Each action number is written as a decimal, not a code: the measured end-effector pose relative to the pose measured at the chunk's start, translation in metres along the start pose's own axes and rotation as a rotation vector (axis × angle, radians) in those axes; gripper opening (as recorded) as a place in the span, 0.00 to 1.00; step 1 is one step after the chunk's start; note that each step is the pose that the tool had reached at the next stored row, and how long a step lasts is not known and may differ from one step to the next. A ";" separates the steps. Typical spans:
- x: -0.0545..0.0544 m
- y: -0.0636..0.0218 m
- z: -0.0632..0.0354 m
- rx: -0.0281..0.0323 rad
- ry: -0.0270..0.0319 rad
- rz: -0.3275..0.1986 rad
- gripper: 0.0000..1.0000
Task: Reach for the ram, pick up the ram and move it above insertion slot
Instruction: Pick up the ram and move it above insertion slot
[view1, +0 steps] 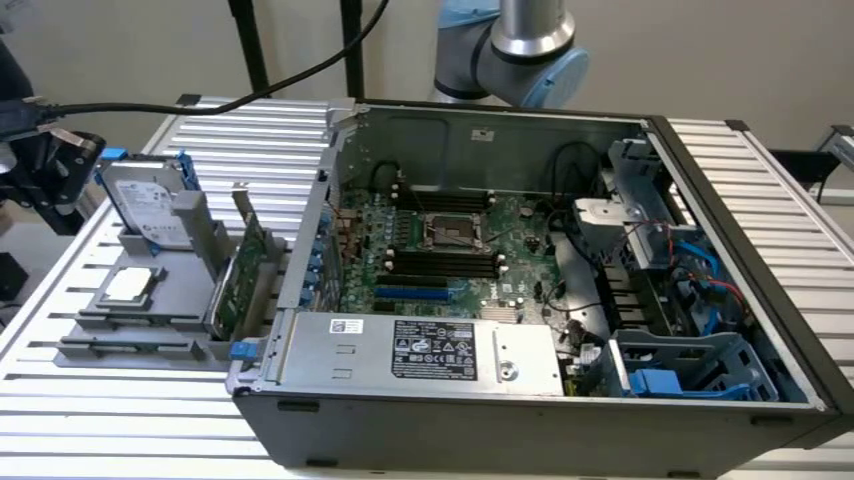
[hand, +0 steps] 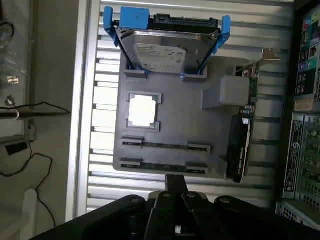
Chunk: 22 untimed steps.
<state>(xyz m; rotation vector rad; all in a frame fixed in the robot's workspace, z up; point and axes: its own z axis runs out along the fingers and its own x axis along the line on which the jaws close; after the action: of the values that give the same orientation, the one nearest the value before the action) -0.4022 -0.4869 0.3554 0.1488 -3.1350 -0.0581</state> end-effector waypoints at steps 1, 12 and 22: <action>0.000 0.0000 0.0000 0.0000 0.0007 -0.018 0.11; 0.000 -0.0001 0.0009 0.0002 0.0082 -0.219 0.11; 0.000 -0.0001 0.0022 0.0003 0.0149 -0.400 0.11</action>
<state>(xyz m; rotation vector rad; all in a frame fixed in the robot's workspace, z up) -0.4021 -0.4869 0.3532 0.7679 -3.0356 -0.0560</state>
